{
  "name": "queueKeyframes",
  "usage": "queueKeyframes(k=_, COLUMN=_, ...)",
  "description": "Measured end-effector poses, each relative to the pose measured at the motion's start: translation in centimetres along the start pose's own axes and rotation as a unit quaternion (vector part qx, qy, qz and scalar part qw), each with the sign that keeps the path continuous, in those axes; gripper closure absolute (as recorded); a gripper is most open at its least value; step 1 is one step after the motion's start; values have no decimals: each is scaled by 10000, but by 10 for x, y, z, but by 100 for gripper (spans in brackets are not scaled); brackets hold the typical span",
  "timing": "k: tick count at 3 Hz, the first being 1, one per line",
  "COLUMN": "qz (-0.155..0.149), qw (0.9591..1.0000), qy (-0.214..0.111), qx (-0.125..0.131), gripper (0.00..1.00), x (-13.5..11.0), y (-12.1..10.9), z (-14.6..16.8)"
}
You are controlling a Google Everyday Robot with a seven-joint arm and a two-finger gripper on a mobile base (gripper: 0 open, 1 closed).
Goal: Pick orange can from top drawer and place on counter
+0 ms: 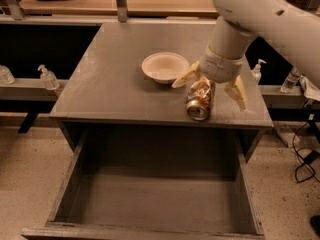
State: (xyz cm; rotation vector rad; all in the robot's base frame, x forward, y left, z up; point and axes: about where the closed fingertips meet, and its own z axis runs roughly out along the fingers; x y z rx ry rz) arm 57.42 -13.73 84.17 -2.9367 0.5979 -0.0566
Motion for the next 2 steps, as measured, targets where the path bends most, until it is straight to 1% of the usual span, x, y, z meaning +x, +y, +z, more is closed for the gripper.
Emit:
queueKeyframes(k=1, qz=673, qw=9973, qy=16, qx=303, gripper=0, x=23, y=13, z=-25)
queueKeyframes(k=2, qz=673, qw=9973, qy=17, qx=303, gripper=0, x=23, y=13, z=-25)
